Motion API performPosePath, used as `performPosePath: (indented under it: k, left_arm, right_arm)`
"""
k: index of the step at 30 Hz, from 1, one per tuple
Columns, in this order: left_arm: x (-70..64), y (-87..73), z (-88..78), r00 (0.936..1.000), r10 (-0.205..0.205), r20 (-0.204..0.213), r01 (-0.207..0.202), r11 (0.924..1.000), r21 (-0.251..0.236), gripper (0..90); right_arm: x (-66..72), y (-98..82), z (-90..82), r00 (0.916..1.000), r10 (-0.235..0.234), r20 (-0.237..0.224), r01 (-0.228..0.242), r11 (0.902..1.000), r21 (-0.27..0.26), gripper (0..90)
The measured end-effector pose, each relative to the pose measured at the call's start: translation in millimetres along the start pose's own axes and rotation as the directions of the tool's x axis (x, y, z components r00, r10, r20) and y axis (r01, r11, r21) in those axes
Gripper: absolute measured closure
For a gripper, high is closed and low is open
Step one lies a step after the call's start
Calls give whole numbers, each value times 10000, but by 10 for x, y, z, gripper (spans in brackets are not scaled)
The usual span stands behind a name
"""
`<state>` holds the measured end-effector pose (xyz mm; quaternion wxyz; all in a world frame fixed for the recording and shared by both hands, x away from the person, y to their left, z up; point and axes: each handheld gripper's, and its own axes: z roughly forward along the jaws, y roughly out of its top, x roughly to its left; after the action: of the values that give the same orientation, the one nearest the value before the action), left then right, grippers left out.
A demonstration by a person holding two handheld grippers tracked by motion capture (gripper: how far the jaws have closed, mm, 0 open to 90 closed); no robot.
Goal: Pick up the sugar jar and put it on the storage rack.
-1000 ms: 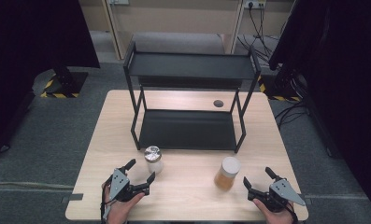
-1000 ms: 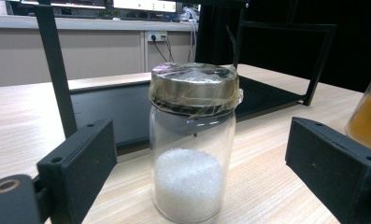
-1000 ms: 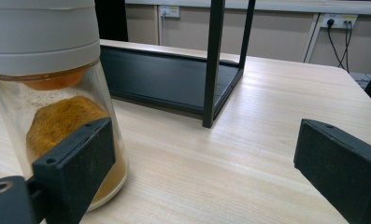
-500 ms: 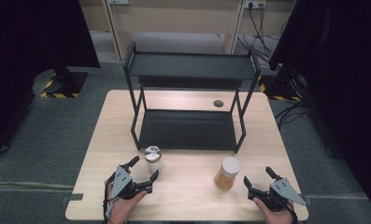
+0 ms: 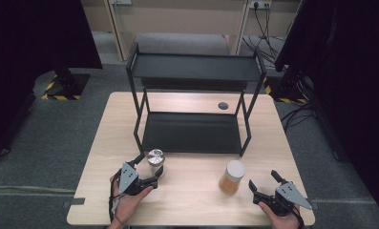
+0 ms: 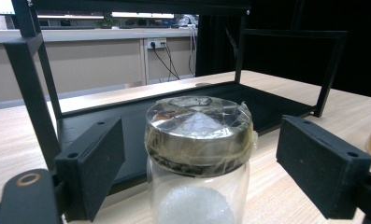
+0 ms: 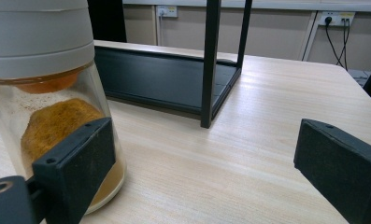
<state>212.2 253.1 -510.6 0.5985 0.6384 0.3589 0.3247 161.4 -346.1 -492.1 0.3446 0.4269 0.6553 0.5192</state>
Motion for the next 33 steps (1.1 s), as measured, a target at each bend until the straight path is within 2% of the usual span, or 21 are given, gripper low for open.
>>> performPosePath:
  k: [12,14,19,25,30,33]
  left_arm:
    - [-28,0,156,9996,177,-233,-173,9997,182,240]
    - [-28,-6,164,9996,114,-256,-111,9999,118,257]
    - [-53,-19,164,9991,329,-274,-327,9994,77,327]
    - [-69,18,157,9989,309,-348,-303,9994,193,343]
    - [-93,63,127,9980,476,-405,-476,9989,11,344]
    - [-107,98,102,9983,399,-422,-409,9989,-235,344]
  right_arm:
    - [-9,3,5,10000,5,-34,-5,10000,17,56]
    - [-8,1,2,10000,44,-23,-44,10000,3,56]
    - [-9,3,5,10000,56,-13,-55,10000,12,56]
    - [-9,-1,2,10000,70,7,-70,10000,-11,55]
    - [-9,1,2,10000,87,10,-87,10000,-2,55]
    - [-11,1,2,9999,109,12,-109,9999,1,55]
